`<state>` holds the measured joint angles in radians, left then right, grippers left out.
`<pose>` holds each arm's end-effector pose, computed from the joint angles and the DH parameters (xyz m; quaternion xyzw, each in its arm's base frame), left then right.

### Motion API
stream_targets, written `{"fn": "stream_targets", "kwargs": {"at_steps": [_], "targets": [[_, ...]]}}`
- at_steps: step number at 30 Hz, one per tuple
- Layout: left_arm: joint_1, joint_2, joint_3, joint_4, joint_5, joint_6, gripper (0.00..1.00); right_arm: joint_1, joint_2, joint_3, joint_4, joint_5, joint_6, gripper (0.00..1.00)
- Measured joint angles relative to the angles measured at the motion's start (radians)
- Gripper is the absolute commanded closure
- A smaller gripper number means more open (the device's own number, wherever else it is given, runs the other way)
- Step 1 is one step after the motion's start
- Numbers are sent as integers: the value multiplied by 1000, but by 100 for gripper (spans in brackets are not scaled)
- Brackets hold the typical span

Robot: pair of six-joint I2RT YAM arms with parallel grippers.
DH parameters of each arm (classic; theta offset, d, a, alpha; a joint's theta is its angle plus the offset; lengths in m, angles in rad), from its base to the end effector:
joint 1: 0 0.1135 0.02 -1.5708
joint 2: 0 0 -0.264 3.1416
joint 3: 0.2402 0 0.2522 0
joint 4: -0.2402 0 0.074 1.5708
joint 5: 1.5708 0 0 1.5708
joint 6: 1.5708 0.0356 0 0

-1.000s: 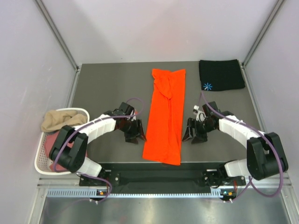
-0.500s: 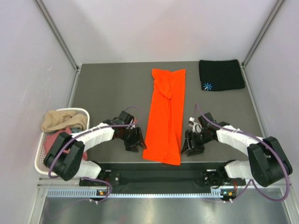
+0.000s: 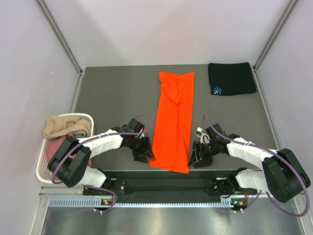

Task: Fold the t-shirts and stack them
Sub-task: Fold the tshirt

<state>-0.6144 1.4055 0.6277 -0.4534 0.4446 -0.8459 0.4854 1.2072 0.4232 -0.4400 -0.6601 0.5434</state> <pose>0.1779 -0.1443 0.1447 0.0740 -0.9592 0.2718 0.0221 0.1461 0.1017 0.1337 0.0289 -0.9331 -0.3582 0.0150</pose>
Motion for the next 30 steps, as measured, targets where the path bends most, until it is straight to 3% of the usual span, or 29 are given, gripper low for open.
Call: {"fn": "stream_targets", "kwargs": {"at_steps": [30], "targets": [[-14,61,0,-2,15,-5,74,125,66,17,63,61,63,60]]}}
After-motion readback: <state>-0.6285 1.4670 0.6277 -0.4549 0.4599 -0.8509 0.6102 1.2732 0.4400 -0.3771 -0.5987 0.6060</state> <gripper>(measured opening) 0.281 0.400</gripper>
